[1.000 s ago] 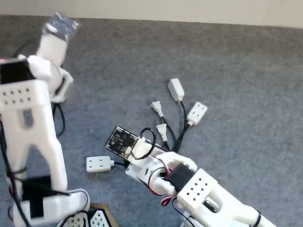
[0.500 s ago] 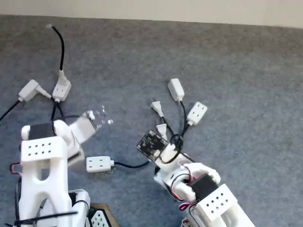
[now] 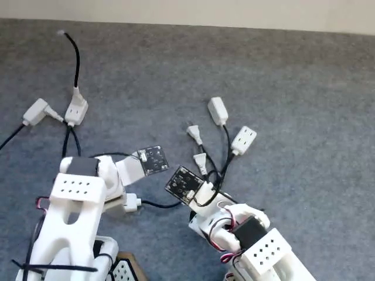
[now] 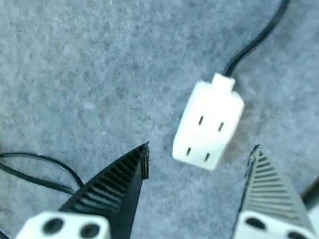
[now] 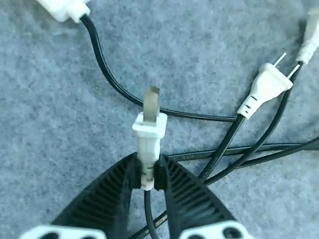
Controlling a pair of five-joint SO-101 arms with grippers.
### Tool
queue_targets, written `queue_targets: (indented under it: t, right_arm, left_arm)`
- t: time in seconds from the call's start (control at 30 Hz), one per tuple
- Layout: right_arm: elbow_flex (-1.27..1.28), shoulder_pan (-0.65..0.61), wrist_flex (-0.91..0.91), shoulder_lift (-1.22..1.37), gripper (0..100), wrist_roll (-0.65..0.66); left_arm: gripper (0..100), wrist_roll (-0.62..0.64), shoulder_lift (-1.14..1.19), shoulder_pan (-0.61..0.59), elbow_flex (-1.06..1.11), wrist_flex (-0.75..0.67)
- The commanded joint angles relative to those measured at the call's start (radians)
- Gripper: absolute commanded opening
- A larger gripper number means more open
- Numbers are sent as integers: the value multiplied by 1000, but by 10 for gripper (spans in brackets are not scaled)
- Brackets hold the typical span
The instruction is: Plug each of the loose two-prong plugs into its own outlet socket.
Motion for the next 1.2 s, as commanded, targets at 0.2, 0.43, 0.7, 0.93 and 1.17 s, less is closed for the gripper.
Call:
queue_targets:
  t: [0.2, 0.43, 0.7, 0.93, 1.17]
  right_arm:
    - [-5, -25, -13, -10, 5, 5]
    - [-5, -25, -13, -10, 5, 3]
    - [-5, -25, -13, -10, 5, 3]
    - [-5, -25, -15, -10, 5, 3]
    - [-5, -25, -15, -10, 5, 3]
  left_arm:
    - [313, 11, -21, 16, 160, -249]
    - [225, 8, -21, 24, 171, -288]
    - [81, 5, -19, 114, 166, -279]
    - [81, 110, 74, 252, 82, -279]
    - [79, 173, 415, 332, -131, -279]
